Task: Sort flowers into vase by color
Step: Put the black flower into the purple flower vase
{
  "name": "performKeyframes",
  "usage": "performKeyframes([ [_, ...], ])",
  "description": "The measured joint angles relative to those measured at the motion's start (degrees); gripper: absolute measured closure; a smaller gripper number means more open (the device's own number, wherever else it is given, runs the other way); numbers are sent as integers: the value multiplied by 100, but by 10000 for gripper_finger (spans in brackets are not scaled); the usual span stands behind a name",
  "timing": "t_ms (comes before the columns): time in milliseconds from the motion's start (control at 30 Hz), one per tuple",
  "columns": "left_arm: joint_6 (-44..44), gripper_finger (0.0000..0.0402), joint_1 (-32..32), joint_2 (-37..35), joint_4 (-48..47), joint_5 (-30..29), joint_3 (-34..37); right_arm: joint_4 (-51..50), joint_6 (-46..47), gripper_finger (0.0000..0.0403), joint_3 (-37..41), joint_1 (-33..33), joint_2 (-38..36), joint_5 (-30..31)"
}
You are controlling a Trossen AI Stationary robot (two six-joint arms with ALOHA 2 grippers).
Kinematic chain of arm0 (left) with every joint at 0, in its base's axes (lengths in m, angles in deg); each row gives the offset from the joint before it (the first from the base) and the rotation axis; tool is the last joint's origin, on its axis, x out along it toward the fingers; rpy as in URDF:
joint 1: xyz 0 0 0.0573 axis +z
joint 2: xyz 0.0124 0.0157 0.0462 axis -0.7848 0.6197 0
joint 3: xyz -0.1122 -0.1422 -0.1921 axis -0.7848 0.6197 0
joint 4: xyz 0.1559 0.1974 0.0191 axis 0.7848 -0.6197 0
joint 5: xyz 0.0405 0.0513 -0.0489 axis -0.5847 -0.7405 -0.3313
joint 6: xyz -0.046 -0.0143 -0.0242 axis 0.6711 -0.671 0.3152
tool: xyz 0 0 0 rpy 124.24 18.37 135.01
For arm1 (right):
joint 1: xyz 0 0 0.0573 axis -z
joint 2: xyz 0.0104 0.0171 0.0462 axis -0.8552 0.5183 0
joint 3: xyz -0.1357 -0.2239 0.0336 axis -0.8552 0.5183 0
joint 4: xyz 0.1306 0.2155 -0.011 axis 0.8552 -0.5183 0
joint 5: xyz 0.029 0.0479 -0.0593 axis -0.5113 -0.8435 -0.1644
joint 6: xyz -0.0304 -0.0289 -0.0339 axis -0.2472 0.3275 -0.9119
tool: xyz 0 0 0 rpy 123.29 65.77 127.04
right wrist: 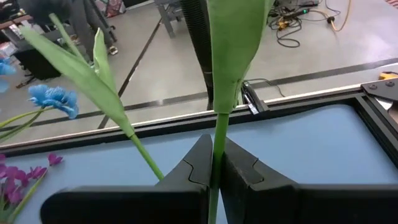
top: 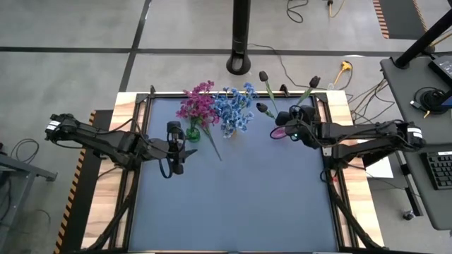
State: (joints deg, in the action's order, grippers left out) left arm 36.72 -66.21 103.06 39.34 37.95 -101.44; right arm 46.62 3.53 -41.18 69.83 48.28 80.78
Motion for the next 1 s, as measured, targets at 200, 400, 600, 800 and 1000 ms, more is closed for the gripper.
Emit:
performKeyframes([
  [200, 0, 208, 0, 0, 0, 0, 0, 1, 6, 390, 23, -83, 0, 8],
  [400, 0, 208, 0, 0, 0, 0, 2, 2, 36, 390, 40, -95, 2, 14],
  [600, -2, 208, -1, 0, 0, 2, 2, 14, 50, 390, 40, -95, 10, 14],
  [800, -17, 208, -2, 0, 0, 2, 2, 175, 51, 390, 43, -94, 425, 12],
  [1000, -17, 208, -2, 0, 0, 4, 4, 327, 55, 390, -1, -94, 842, 19],
])
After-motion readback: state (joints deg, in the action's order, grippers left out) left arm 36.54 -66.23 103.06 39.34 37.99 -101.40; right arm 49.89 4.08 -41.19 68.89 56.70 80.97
